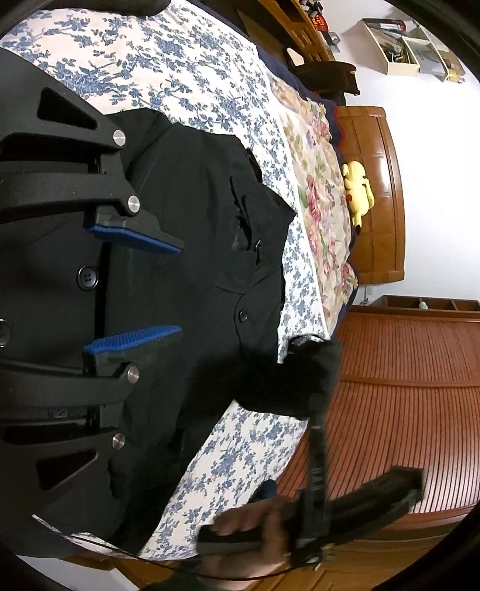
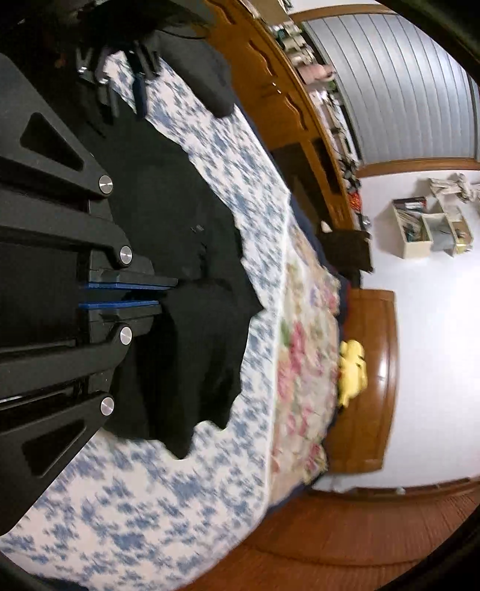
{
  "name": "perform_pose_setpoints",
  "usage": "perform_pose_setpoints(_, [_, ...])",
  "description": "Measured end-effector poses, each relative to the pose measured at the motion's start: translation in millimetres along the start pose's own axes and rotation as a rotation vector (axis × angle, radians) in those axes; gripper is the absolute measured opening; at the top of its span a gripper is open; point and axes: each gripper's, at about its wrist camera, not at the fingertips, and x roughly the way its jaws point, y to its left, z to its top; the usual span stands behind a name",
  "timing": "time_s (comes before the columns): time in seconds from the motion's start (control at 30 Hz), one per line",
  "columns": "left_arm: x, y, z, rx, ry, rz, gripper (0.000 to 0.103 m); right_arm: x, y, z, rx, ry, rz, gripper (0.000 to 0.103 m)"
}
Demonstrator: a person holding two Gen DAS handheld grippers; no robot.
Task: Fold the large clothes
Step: 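Fold the held sleeve across the coat body with the right tool, then lower the sleeve onto the coat and open the right tool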
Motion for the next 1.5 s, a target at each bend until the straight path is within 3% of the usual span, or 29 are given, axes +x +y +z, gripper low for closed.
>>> perform_pose_setpoints(0.33, [-5.5,12.1,3.4,-0.028,-0.016,0.003,0.041,16.5,8.7,-28.7,-0.03,0.148,0.011,0.005])
perform_pose_setpoints(0.53, [-6.4,15.0,3.9,-0.033,-0.021,0.005,0.041,20.5,42.9,-41.4,-0.072,0.239,-0.001,0.009])
perform_pose_setpoints(0.63, [-6.6,15.4,3.7,-0.034,-0.022,0.004,0.041,22.1,46.9,-47.2,-0.014,0.288,0.005,0.014])
perform_pose_setpoints(0.8, [-6.9,15.8,3.2,-0.03,-0.023,0.006,0.041,9.0,56.3,-46.5,-0.025,0.265,-0.002,0.044])
perform_pose_setpoints(0.97, [-8.1,16.5,2.9,-0.032,-0.025,0.008,0.041,7.3,51.2,-29.1,-0.041,0.221,-0.048,0.05])
perform_pose_setpoints(1.2, [-11.5,21.2,1.8,-0.031,-0.026,0.021,0.041,57.1,14.9,-3.5,0.046,0.238,-0.1,0.05])
perform_pose_setpoints(1.5, [-21.3,33.1,-1.7,-0.026,-0.03,0.045,0.041,151.0,-14.5,6.4,0.111,0.415,-0.176,0.05])
